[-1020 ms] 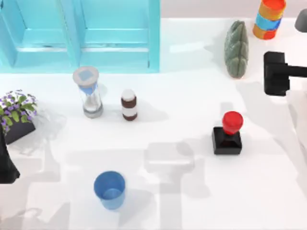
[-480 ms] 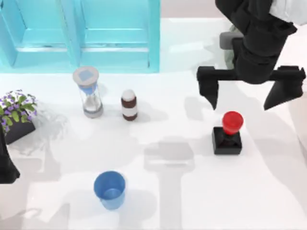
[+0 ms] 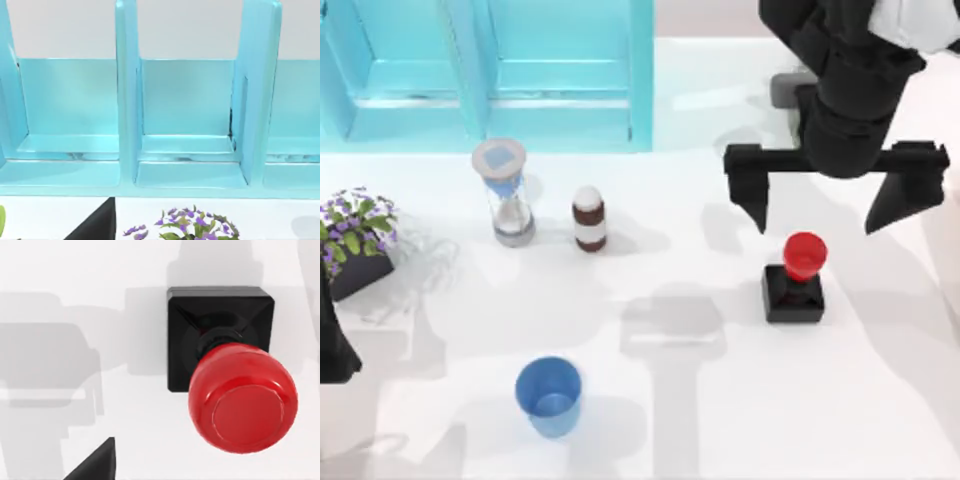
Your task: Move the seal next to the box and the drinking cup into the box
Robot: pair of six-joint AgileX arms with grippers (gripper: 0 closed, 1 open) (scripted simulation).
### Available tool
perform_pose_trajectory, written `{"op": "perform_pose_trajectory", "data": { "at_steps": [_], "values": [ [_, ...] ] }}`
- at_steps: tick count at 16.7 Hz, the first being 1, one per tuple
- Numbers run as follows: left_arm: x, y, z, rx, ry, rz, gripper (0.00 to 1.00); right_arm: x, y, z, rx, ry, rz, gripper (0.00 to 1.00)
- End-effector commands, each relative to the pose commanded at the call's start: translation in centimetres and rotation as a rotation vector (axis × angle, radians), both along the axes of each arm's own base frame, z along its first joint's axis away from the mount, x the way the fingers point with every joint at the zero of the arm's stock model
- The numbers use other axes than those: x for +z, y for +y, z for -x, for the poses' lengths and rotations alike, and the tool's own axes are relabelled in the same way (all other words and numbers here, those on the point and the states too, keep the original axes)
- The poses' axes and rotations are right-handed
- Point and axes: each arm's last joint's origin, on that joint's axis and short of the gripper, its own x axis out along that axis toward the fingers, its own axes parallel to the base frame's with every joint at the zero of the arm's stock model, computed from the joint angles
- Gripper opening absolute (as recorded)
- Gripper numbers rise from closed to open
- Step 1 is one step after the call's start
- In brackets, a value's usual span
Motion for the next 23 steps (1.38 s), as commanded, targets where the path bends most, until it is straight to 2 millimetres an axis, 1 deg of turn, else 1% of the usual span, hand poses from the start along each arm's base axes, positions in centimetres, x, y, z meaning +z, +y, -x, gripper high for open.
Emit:
{"op": "perform_pose_trajectory", "data": {
  "at_steps": [2,7,8,10,13,23],
  "values": [
    [0.0,0.0,0.0,0.0,0.0,0.0,1.0,-1.2,0.1,0.0,0.003,0.005,0.003,1.0],
    [0.0,0.0,0.0,0.0,0.0,0.0,1.0,-6.5,0.2,-0.1,0.003,-0.007,-0.003,1.0],
    [0.0,0.0,0.0,0.0,0.0,0.0,1.0,-7.3,0.2,0.0,0.003,-0.003,-0.001,1.0],
    [0.0,0.0,0.0,0.0,0.0,0.0,1.0,-7.9,0.2,0.1,0.003,0.001,0.001,1.0],
    [0.0,0.0,0.0,0.0,0.0,0.0,1.0,-7.9,0.2,0.1,0.003,0.001,0.001,1.0],
    [0.0,0.0,0.0,0.0,0.0,0.0,1.0,-7.9,0.2,0.1,0.003,0.001,0.001,0.25]
  ]
}}
